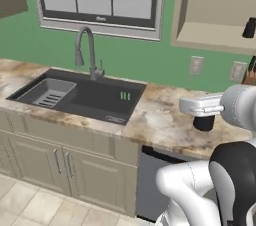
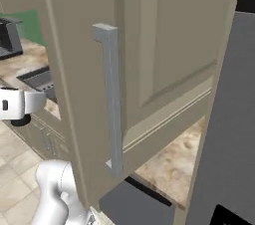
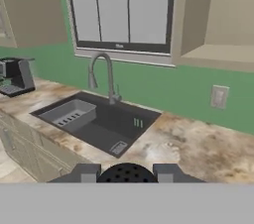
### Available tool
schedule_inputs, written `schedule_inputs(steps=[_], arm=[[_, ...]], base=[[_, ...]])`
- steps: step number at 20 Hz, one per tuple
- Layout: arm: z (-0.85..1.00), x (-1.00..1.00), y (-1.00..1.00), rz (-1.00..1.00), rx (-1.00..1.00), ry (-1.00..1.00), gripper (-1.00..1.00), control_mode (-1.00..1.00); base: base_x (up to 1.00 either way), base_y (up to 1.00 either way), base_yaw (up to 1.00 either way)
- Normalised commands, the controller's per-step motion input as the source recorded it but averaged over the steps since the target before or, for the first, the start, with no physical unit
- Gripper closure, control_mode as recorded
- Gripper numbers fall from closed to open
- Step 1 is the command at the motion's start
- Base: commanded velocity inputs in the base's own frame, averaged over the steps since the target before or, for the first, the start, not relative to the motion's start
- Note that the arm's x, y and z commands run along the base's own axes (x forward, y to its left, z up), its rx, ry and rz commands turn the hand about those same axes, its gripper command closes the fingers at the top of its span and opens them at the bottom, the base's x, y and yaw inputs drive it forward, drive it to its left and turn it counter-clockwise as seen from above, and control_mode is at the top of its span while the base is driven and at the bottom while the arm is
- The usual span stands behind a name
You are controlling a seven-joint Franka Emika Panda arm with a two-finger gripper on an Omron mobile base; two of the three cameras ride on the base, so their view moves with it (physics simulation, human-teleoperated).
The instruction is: Move the shaker and shaker from the cabinet to the dining counter.
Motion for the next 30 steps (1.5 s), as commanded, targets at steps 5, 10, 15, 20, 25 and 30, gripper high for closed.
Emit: schedule_inputs(steps=[5,10,15,20,25,30], arm=[[0.0,0.0,0.0,0.0,0.0,0.0,1.0,1.0],[0.0,0.0,0.0,0.0,0.0,0.0,1.0,1.0],[0.0,0.0,0.0,0.0,0.0,0.0,1.0,1.0],[0.0,0.0,0.0,0.0,0.0,0.0,1.0,1.0],[0.0,0.0,0.0,0.0,0.0,0.0,1.0,1.0],[0.0,0.0,0.0,0.0,0.0,0.0,1.0,1.0]], base=[[0.0,0.34,0.42],[0.17,0.25,0.54],[0.22,0.16,0.62],[0.25,0.12,0.67],[0.34,0.11,0.72],[0.42,0.1,0.74]])
